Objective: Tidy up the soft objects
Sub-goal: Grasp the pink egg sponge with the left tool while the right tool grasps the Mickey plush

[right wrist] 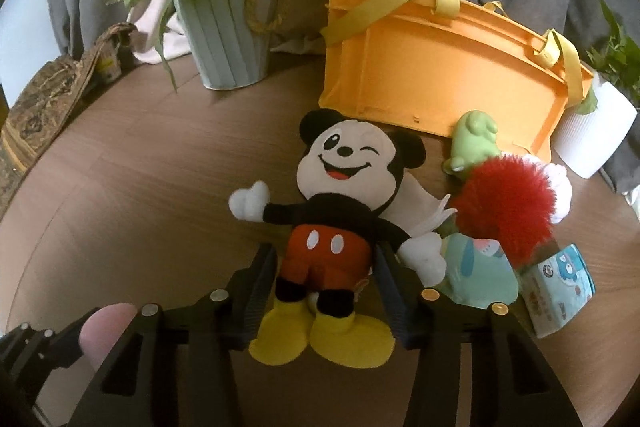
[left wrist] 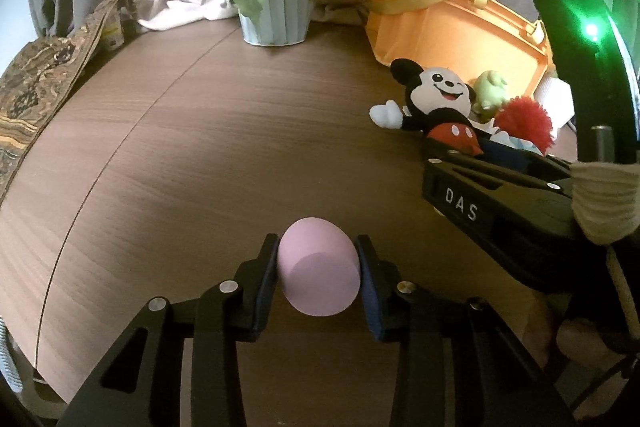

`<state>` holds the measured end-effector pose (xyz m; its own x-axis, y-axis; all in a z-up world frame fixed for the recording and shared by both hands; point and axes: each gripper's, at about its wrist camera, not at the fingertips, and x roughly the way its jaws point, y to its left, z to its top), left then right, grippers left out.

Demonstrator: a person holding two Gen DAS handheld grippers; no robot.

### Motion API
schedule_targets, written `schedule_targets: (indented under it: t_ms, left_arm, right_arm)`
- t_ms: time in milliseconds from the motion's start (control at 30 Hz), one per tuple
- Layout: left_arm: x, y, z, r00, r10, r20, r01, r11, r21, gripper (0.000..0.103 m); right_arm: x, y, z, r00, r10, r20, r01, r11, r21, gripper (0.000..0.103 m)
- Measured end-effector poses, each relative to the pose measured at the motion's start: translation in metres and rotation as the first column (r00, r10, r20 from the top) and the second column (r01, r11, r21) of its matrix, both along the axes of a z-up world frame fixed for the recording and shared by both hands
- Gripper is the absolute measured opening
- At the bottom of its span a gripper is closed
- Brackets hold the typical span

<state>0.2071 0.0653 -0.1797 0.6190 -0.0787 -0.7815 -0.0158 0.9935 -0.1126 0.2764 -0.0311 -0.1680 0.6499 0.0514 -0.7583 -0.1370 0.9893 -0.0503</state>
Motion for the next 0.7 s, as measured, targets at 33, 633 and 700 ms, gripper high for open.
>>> schedule_targets:
  t_ms: [33, 633, 700]
  left_arm:
    - [0.001, 0.001, 0.0, 1.0, -0.003, -0.001, 0.003, 1.0, -0.007, 0.037]
    - [0.006, 0.03, 0.037, 0.995, -0.063, 0.078, 0.069, 0.995, -0.076, 0.036]
    - [0.005, 0.032, 0.044, 0.993, -0.072, 0.097, 0.08, 0.994, -0.079, 0.036]
  right_arm:
    - [0.0, 0.0, 0.0, 1.0, -0.004, 0.001, 0.004, 1.0, -0.002, 0.046]
    - [-0.025, -0.003, 0.027, 0.993, -0.111, 0.047, 0.109, 0.992, 0.057, 0.04]
    - [-0.03, -0.001, 0.034, 0.991, -0.119, 0.062, 0.116, 0.992, 0.059, 0.04]
